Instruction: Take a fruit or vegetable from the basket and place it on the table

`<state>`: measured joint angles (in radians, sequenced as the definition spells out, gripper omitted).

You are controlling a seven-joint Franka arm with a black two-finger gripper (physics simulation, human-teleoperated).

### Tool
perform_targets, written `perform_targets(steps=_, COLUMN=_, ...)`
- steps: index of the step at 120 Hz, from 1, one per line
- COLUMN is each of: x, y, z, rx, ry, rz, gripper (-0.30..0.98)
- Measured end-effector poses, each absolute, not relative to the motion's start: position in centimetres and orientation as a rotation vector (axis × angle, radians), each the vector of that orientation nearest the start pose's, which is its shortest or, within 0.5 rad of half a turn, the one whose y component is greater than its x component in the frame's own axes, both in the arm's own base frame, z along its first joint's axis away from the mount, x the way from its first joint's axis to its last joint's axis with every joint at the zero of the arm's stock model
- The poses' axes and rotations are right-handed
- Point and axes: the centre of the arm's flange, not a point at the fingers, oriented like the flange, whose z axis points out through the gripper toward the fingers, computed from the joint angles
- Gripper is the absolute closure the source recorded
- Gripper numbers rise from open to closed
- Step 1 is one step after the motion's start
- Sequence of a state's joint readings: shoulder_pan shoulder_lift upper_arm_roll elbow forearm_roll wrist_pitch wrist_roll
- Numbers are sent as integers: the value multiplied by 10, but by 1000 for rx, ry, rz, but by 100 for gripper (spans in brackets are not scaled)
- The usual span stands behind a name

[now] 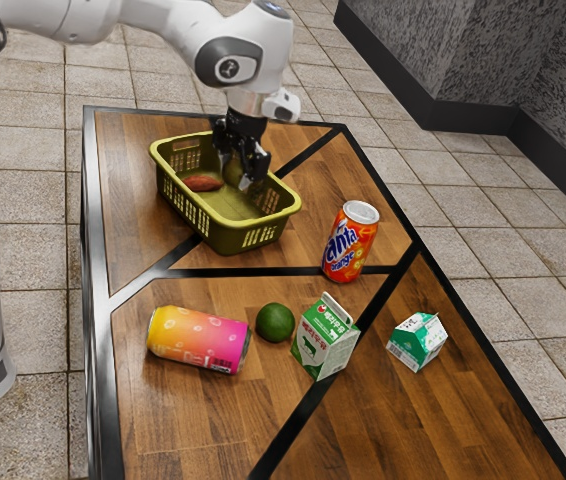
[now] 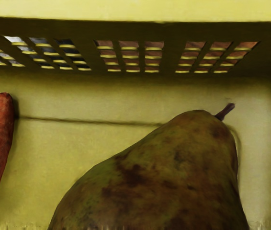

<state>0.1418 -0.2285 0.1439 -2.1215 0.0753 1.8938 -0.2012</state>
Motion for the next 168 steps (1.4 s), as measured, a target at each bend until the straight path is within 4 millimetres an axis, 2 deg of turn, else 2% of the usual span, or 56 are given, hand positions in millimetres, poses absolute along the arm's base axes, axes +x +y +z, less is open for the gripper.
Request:
perform_targets(steps=20, x=457, y=123, z=529, rx=-3025, ry=-678, rz=7, gripper=39)
perform_targets(steps=39, x=455, y=67, z=546, rx=-3039, ry=-552, rz=2, gripper=39)
perform_targets(steps=60, x=453, y=9, z=552, rx=-3060, ry=-429, rz=12, gripper=39)
perform_targets(steps=75, x=452, y=-14, z=550, rx=-3066, ry=-381, rz=28, gripper=39)
perform_targets(steps=84, x=456, y=-27, z=539, rx=-3067, ry=-351, rz=55, gripper=39)
perform_targets(steps=102, x=465, y=-43, z=517, rx=-3072, ry=-316, rz=97, gripper=40)
perform_targets(steps=125, x=467, y=-49, z=513, rx=-3074, ry=-316, rz=93, gripper=39)
perform_targets(steps=144, x=464, y=-72, z=515, rx=-3072, ry=-261, rz=80, gripper=17)
perform_targets(steps=157, x=465, y=-70, z=517, rx=-3075, ry=-276, rz=76, gripper=8)
perform_targets(steps=168, x=467, y=-59, z=527, rx=-3079, ry=-314, rz=52, gripper=4)
